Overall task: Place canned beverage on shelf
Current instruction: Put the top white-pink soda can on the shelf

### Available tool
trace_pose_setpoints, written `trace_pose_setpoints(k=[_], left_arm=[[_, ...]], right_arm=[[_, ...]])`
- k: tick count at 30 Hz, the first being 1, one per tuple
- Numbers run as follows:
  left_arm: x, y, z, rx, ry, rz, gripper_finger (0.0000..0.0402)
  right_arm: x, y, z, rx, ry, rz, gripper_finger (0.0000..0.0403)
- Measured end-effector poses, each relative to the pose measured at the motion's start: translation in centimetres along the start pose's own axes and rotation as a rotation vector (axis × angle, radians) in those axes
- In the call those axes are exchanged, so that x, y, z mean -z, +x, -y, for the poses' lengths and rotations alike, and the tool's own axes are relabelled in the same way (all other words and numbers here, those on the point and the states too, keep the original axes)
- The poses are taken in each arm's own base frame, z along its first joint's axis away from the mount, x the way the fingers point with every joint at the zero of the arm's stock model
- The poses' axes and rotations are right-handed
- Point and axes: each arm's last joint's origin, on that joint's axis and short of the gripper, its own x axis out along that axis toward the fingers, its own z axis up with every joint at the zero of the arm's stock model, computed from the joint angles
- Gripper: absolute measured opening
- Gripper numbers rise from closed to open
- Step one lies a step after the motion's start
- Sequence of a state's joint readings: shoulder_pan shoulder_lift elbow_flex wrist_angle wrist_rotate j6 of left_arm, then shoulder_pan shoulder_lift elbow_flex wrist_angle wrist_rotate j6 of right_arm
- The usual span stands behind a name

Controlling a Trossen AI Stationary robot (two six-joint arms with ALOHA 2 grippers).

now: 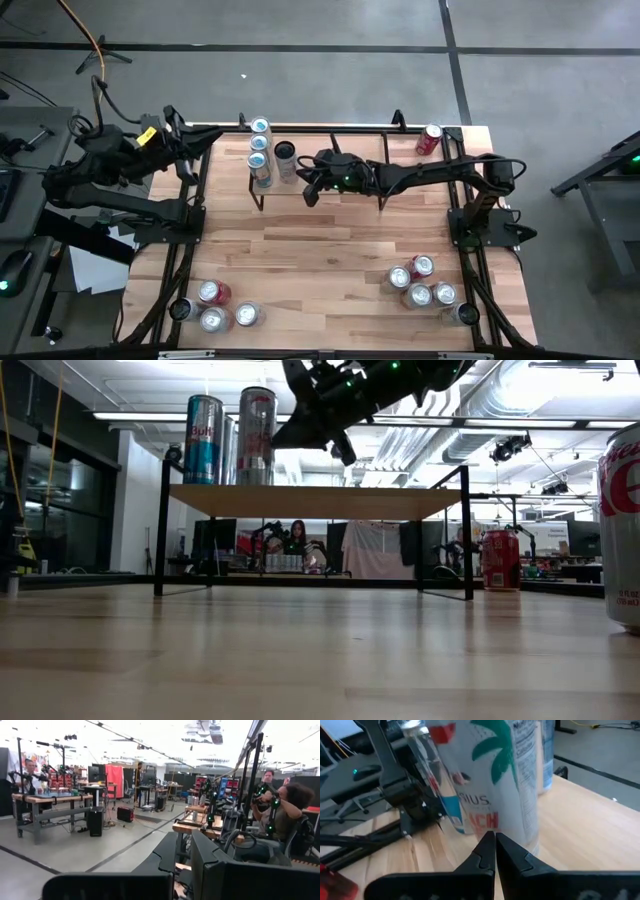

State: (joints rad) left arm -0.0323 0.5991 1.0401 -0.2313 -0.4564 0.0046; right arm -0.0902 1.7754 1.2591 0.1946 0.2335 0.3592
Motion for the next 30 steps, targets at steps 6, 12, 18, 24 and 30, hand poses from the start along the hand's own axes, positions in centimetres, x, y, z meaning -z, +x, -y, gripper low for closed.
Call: trace_pose_setpoints(k=[6, 12, 18, 24, 30], left_arm=[[-0.1, 0.0, 0.0, 0.000, 0.009, 0.014, 0.0000], [-0.2, 0.0, 0.0, 0.000, -0.002, 0.022, 0.0000], [-0.2, 0.0, 0.0, 0.000, -0.003, 0.023, 0.0000], [-0.3, 0.0, 0.0, 0.000, -0.006, 0.028, 0.0000], [-0.3, 0.0, 0.0, 0.000, -0.009, 0.033, 0.0000]], right_arm=[[0.3, -0.1, 0.2, 0.014, -0.060, -0.036, 0.0000], [-0.3, -0.9, 0.7, 0.058, -0.138, -0.055, 0.0000], [-1.7, -0.6, 1.9, 0.075, -0.094, -0.004, 0.0000], [-2.5, -0.4, 2.1, 0.038, -0.089, 0.028, 0.0000], [-2.3, -0.2, 1.8, 0.006, -0.073, 0.023, 0.0000]])
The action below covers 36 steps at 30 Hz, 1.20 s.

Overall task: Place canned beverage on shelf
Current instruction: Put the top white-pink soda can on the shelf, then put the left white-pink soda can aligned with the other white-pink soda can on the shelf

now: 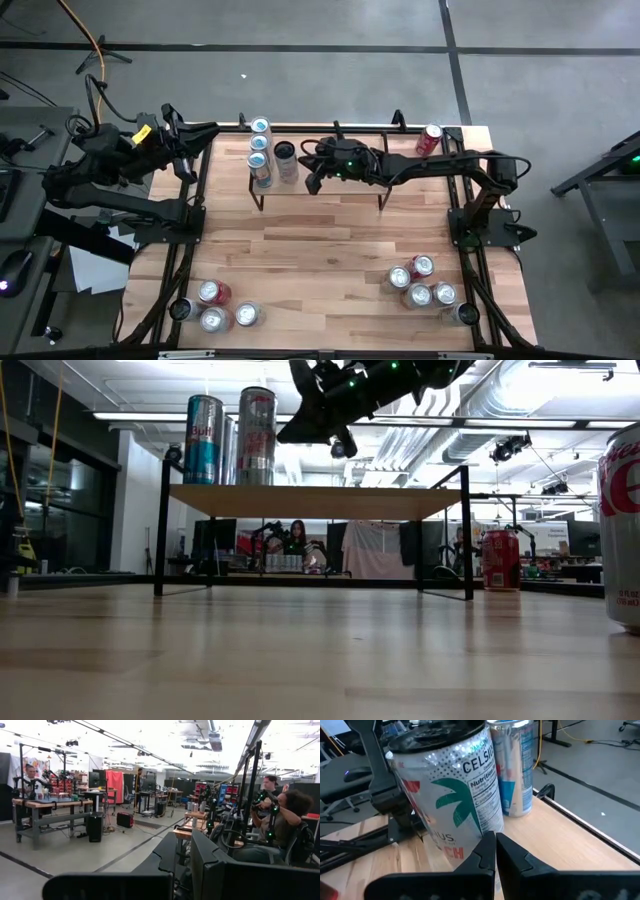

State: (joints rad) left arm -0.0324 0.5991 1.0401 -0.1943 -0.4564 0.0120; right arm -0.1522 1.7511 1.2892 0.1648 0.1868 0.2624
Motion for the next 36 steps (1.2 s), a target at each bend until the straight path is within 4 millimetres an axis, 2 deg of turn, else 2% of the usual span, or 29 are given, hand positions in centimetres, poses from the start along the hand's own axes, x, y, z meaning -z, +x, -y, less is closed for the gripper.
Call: trace_pose_setpoints(k=[13, 24, 30, 36], left_arm=[[-0.1, 0.0, 0.0, 0.000, -0.003, 0.006, 0.0000], [-0.1, 0.0, 0.0, 0.000, 0.023, 0.005, 0.0000], [0.1, -0.2, -0.1, 0.002, 0.032, -0.012, 0.0000], [1.2, -0.4, 0.2, 0.132, 0.076, -0.098, 0.0000]], right_arm=[[0.7, 0.8, -0.7, -0.064, 0.054, 0.016, 0.0000], [0.7, 0.4, -1.1, -0.111, -0.008, -0.019, 0.0000], [-1.6, -3.5, -0.9, -0.098, -0.096, -0.078, 0.0000], [-4.3, -9.5, -0.5, -0.091, -0.091, -0.128, 0.0000]])
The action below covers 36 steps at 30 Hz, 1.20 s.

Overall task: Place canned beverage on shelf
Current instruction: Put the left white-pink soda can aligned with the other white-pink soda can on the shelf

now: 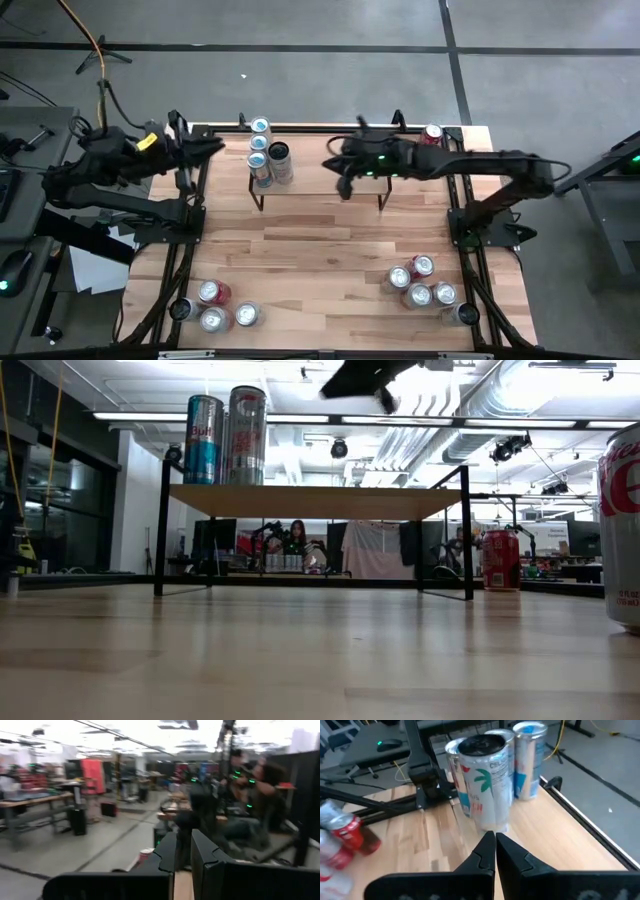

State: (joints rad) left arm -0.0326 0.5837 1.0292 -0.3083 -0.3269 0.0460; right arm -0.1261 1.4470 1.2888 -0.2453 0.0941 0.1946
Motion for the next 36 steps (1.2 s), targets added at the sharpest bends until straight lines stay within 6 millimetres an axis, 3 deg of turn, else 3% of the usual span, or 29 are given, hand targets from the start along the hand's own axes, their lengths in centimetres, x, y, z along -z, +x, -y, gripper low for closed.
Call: trace_pose_setpoints(k=[6, 13, 16, 24, 36], left_arm=[[2.5, 0.9, 0.6, 0.068, -0.020, 0.018, 0.0000], [4.9, 2.1, 1.3, 0.121, -0.184, 0.082, 0.0000], [5.3, 2.2, 1.3, 0.119, -0.227, 0.063, 0.0000], [5.9, 3.2, 1.5, 0.050, -0.210, 0.026, 0.0000], [6.2, 3.8, 1.7, 0.037, -0.181, 0.002, 0.0000]], right_arm=[[-0.7, -5.9, -0.5, -0.022, 0.078, -0.028, 0.0000], [-1.0, -12.0, -1.1, -0.016, 0.018, 0.021, 0.0000], [-0.5, -13.8, -1.2, -0.008, -0.047, -0.003, 0.0000], [0.4, -16.1, -1.4, -0.066, -0.207, -0.054, 0.0000], [0.6, -16.9, -1.3, -0.121, -0.191, -0.069, 0.0000]])
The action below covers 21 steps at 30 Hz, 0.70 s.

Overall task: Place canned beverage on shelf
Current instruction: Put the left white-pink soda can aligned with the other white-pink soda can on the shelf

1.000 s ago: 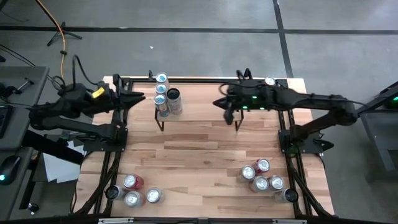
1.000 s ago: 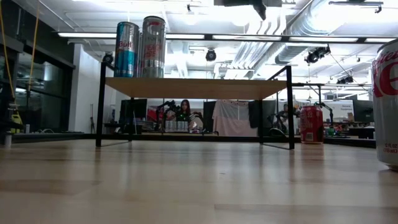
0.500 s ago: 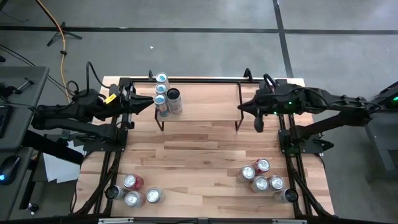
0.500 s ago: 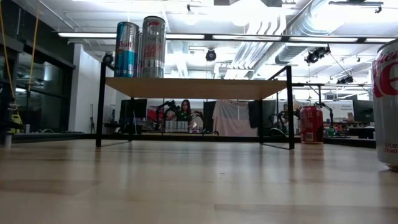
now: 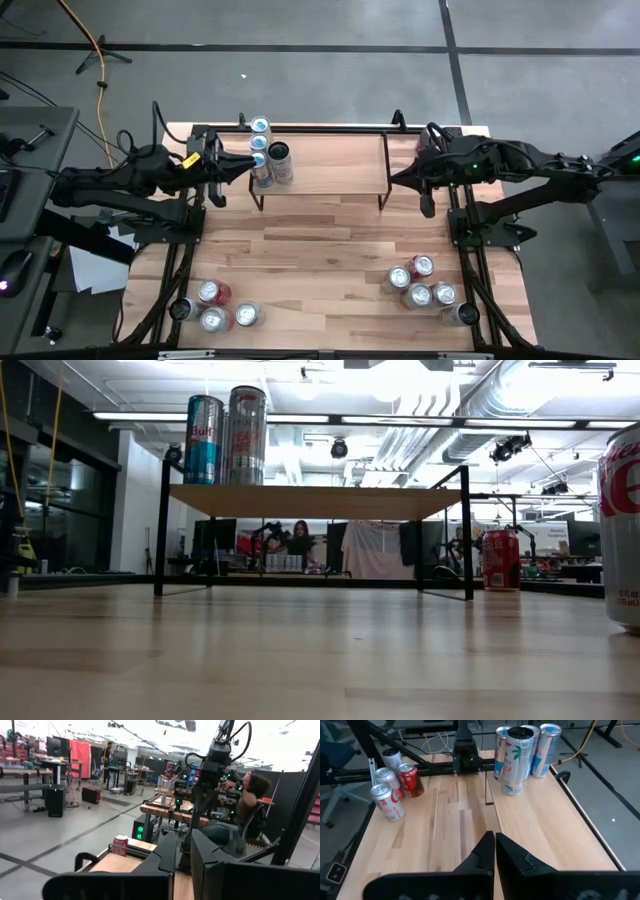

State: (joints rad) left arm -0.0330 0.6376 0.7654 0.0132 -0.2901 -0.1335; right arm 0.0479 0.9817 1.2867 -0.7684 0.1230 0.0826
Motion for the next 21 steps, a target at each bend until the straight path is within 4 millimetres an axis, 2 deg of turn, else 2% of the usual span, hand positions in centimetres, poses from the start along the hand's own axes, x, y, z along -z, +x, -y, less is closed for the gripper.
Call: trace_pose_setpoints(k=[4, 8, 12, 16, 21], left_arm=[[0.0, 0.0, 0.0, -0.001, 0.048, 0.000, 0.0004], [0.1, 0.1, 0.0, -0.003, 0.060, -0.003, 0.0037], [0.0, 1.0, 0.3, 0.002, 0.040, -0.023, 0.0103], [-0.6, 3.0, 1.2, 0.071, 0.019, -0.073, 0.0186], [-3.1, 5.4, 2.8, 0.217, 0.020, -0.288, 0.0265]], right_arm=[[-0.1, 0.0, 0.0, 0.016, 0.017, 0.015, 0.0000], [-0.2, 0.0, 0.1, 0.039, 0.054, 0.029, 0.0000], [-0.3, 0.0, 0.2, 0.063, 0.081, 0.039, 0.0000], [-0.3, 0.2, 0.3, 0.108, 0.080, 0.037, 0.0000], [-0.3, 0.9, 0.2, 0.121, 0.078, 0.021, 0.0000]])
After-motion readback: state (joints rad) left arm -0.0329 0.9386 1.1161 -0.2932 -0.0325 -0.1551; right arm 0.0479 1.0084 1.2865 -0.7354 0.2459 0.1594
